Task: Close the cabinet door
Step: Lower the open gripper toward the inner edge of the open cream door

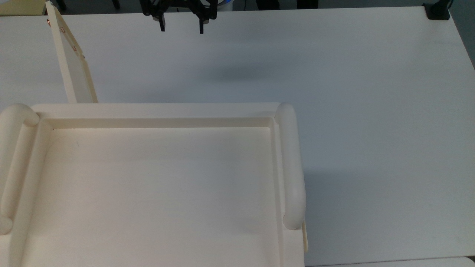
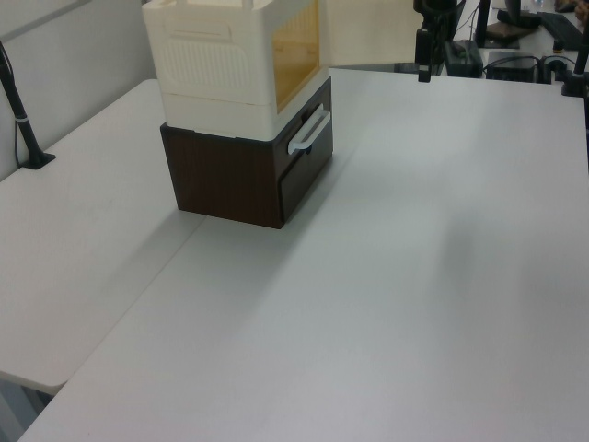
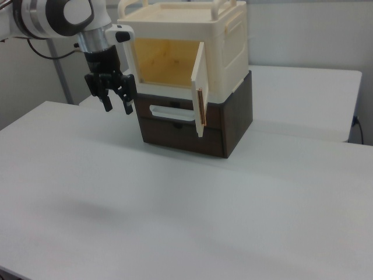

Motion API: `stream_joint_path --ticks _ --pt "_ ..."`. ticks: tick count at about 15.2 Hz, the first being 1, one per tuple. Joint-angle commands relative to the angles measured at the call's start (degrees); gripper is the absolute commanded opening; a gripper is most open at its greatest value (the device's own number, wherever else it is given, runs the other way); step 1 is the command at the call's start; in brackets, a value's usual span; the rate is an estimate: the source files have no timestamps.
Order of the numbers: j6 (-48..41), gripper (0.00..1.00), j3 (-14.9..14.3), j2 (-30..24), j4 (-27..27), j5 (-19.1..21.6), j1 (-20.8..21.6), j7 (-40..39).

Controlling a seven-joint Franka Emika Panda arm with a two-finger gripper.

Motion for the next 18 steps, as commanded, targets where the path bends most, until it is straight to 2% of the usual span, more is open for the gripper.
stream_joint_path --ticks 1,2,3,8,11,14,18 --pt "-0.4 0.10 -0.2 -1.0 -1.2 1.2 -0.7 -2.6" --pt "-0.4 0.01 -0.1 -1.1 -1.2 1.2 -0.7 -2.6" --pt "-0.4 0.00 -0.1 -1.0 -1.2 1.2 -0.7 -2.6" --pt "-0.2 0.00 -0.2 -1.1 -1.0 1.2 -0.8 -2.6" --pt "-0.4 0.00 -0.2 -1.1 1.0 1.2 -2.5 -2.5" --pt "-0.1 0.00 -0.4 -1.0 3.7 1.3 -3.5 -2.5" --pt "0.5 0.00 -0.9 -1.1 9.5 2.6 -6.9 -2.6"
